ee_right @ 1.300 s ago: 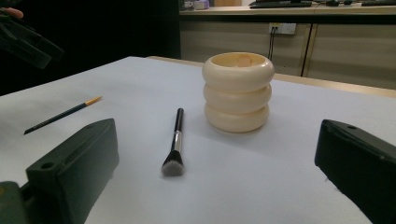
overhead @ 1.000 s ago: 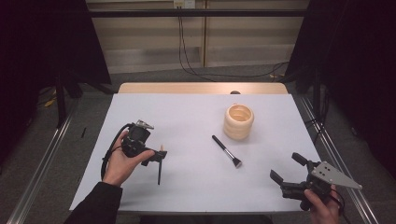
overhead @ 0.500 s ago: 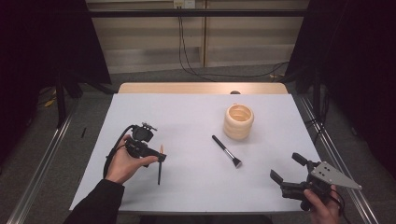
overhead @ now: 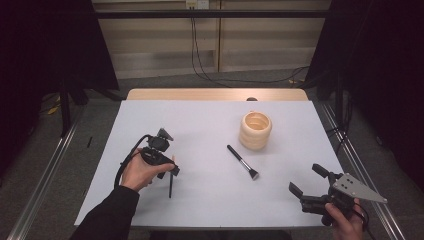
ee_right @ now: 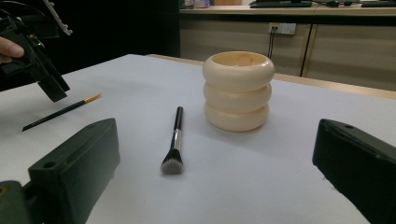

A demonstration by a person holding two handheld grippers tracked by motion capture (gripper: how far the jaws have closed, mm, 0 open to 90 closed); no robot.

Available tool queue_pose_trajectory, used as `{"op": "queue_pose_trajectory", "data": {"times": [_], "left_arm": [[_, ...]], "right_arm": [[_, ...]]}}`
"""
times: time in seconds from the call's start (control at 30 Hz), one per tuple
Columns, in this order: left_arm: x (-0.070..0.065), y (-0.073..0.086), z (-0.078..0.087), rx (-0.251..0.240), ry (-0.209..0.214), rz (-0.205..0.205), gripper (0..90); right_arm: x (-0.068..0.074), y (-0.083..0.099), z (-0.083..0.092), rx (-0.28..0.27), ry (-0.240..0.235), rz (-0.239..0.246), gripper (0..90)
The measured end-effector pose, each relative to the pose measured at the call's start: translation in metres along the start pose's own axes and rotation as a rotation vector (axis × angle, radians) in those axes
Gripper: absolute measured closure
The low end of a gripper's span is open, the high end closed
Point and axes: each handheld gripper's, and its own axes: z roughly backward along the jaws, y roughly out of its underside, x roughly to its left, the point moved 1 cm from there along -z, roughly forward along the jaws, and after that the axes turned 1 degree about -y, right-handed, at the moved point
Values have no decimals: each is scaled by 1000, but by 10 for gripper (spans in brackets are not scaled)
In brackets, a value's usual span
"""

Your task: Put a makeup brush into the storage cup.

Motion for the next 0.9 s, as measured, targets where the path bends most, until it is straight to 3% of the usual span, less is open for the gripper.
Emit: {"op": "queue_pose_trajectory", "data": {"times": [0.1, 0.13, 0.27, 0.43, 0.57, 0.9], "left_arm": [[1, -3, -3, 14, -9, 26, 408], [3, -4, -5, 26, -29, 54, 420], [4, -5, -6, 32, -28, 96, 463], [2, -6, -9, 54, -35, 89, 449], [-2, -7, -13, 71, -38, 82, 521], [-6, -7, -21, 95, -51, 89, 592]], "right_arm": [[0, 0, 0, -2, 3, 4, 2], [0, 0, 0, -1, 2, 3, 1], [0, 0, 0, 0, -1, 5, 2], [1, 0, -1, 7, -8, 4, 2], [1, 0, -1, 8, -9, 4, 2], [1, 0, -1, 1, -6, 8, 2]]}}
